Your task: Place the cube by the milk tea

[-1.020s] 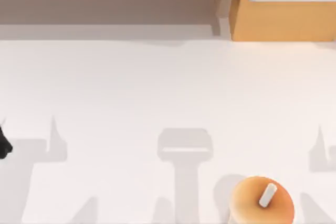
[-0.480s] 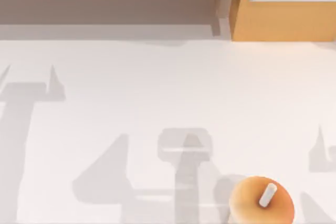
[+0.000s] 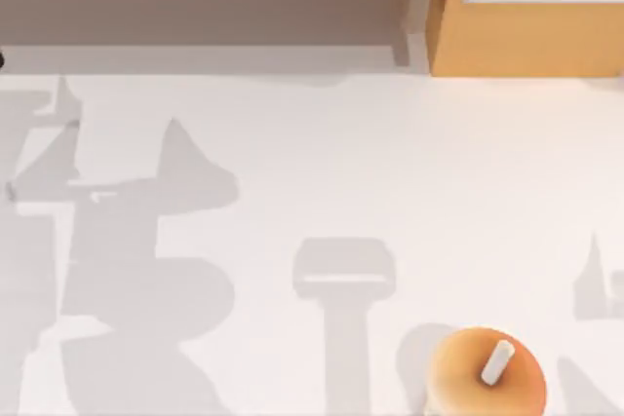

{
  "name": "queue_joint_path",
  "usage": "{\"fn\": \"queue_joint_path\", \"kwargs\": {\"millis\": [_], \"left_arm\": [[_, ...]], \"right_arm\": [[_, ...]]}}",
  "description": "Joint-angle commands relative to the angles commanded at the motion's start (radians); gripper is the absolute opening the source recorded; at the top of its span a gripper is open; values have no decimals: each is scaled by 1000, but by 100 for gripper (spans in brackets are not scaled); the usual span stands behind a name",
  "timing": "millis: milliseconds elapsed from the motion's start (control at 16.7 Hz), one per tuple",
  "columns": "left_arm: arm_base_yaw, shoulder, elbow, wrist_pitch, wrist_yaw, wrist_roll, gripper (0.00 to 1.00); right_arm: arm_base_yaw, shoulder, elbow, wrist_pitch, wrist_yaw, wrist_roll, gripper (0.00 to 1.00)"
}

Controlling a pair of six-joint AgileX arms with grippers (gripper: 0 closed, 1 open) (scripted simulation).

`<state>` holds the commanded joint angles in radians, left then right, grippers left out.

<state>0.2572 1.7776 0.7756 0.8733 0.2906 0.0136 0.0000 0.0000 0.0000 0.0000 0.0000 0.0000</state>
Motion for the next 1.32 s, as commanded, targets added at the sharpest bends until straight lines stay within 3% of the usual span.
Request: {"fn": "queue_joint_path", "kwargs": {"millis": [420, 780, 1320], "left_arm": [[55, 253, 179, 198, 64, 2, 100], [48, 256, 191, 187, 59, 2, 100], [10, 388, 439, 81, 22, -1, 100]], "right_arm": [[0, 0, 0, 0, 0, 0, 100], [0, 0, 0, 0, 0, 0, 100], [0, 0, 0, 0, 0, 0, 100]]}}
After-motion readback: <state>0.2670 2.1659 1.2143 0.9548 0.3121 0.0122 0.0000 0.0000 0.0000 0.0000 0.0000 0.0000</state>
